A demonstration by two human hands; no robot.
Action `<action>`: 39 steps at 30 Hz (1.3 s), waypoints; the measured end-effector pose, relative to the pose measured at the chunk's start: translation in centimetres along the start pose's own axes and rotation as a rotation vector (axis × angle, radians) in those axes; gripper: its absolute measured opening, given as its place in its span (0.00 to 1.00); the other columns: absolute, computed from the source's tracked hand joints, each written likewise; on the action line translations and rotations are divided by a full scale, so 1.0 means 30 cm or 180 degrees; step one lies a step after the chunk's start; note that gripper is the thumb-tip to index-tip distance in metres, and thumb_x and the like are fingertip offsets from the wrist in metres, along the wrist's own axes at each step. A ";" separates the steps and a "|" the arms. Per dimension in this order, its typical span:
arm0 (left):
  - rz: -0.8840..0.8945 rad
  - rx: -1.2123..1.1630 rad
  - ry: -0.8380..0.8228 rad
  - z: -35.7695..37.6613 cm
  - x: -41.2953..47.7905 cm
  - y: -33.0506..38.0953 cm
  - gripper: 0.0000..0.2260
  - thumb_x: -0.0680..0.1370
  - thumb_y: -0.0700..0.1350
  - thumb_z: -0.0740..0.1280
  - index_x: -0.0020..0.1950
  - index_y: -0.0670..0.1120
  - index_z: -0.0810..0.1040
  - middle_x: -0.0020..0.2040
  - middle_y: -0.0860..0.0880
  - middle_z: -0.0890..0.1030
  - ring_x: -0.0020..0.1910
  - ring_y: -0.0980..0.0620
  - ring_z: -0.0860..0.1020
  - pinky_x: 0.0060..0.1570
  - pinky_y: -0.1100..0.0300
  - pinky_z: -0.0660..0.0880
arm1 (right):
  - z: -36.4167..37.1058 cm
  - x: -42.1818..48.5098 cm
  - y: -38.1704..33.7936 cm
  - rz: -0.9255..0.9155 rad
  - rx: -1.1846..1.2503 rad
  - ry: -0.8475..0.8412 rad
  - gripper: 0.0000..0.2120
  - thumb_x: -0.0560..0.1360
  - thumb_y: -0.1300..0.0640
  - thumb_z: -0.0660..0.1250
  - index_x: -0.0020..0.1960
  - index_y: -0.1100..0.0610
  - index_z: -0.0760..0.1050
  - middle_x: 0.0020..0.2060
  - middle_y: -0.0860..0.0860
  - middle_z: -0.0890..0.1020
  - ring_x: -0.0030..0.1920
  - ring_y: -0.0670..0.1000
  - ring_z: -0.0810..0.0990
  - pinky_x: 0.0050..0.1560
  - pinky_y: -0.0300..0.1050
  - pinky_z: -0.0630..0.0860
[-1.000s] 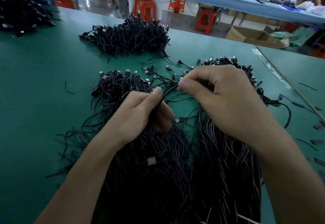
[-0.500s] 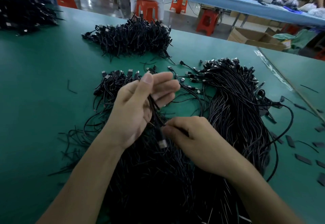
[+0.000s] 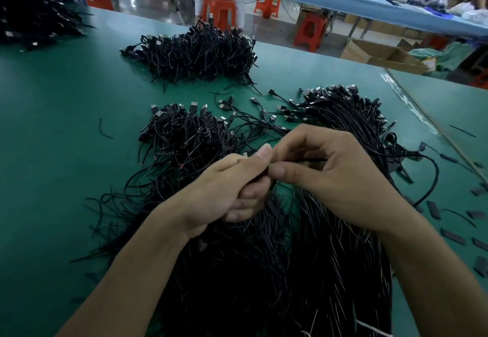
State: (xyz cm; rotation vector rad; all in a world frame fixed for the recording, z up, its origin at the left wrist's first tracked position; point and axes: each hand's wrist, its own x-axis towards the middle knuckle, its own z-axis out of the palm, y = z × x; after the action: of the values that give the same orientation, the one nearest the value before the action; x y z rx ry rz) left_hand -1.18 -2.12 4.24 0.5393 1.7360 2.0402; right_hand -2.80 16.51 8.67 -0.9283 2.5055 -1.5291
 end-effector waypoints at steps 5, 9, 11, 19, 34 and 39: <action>-0.0201 -0.0498 -0.0543 -0.024 -0.021 0.000 0.25 0.83 0.58 0.58 0.27 0.51 0.66 0.23 0.51 0.70 0.23 0.53 0.73 0.26 0.65 0.69 | -0.006 -0.001 -0.013 0.0116 0.0588 -0.0584 0.07 0.72 0.57 0.73 0.45 0.60 0.78 0.42 0.58 0.84 0.44 0.52 0.84 0.49 0.44 0.80; -0.0172 -0.0295 -0.0055 -0.004 -0.001 -0.009 0.25 0.83 0.56 0.58 0.27 0.50 0.69 0.26 0.48 0.76 0.29 0.49 0.80 0.29 0.63 0.75 | -0.003 -0.003 -0.001 0.0141 -0.0197 -0.0264 0.04 0.75 0.60 0.73 0.45 0.54 0.79 0.40 0.52 0.85 0.43 0.51 0.85 0.48 0.52 0.81; -0.0089 -0.0162 0.0247 0.005 0.012 -0.016 0.24 0.81 0.56 0.59 0.26 0.49 0.71 0.26 0.48 0.75 0.29 0.49 0.79 0.29 0.62 0.74 | 0.012 -0.002 0.004 0.0094 -0.0387 -0.0140 0.04 0.77 0.61 0.71 0.45 0.54 0.78 0.39 0.50 0.86 0.43 0.51 0.85 0.49 0.56 0.81; 0.0731 0.0389 0.1359 0.001 0.036 -0.026 0.16 0.72 0.56 0.70 0.31 0.46 0.83 0.29 0.49 0.81 0.30 0.51 0.81 0.27 0.62 0.76 | 0.038 0.007 0.003 -0.0350 -0.0807 0.0309 0.05 0.77 0.64 0.69 0.46 0.55 0.76 0.39 0.42 0.83 0.42 0.46 0.83 0.42 0.41 0.79; 0.0000 0.0447 0.1096 0.001 0.042 -0.059 0.37 0.76 0.71 0.49 0.30 0.41 0.77 0.25 0.46 0.74 0.19 0.52 0.67 0.20 0.67 0.61 | 0.077 0.043 0.008 -0.0464 -0.0740 0.0589 0.04 0.74 0.59 0.74 0.45 0.54 0.79 0.36 0.43 0.81 0.39 0.44 0.82 0.41 0.35 0.77; 0.0297 0.1080 0.1895 -0.072 0.047 -0.083 0.27 0.82 0.63 0.55 0.27 0.51 0.67 0.27 0.50 0.66 0.24 0.52 0.62 0.25 0.62 0.59 | 0.069 0.013 0.089 0.1030 -0.1281 0.0163 0.13 0.70 0.43 0.74 0.45 0.46 0.72 0.38 0.44 0.80 0.38 0.42 0.79 0.40 0.36 0.79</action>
State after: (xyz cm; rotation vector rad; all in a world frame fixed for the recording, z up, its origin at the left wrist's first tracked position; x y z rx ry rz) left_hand -3.39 -2.80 1.48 0.1000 2.4675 2.1183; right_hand -3.64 15.55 5.51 -0.4775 2.8808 -0.9885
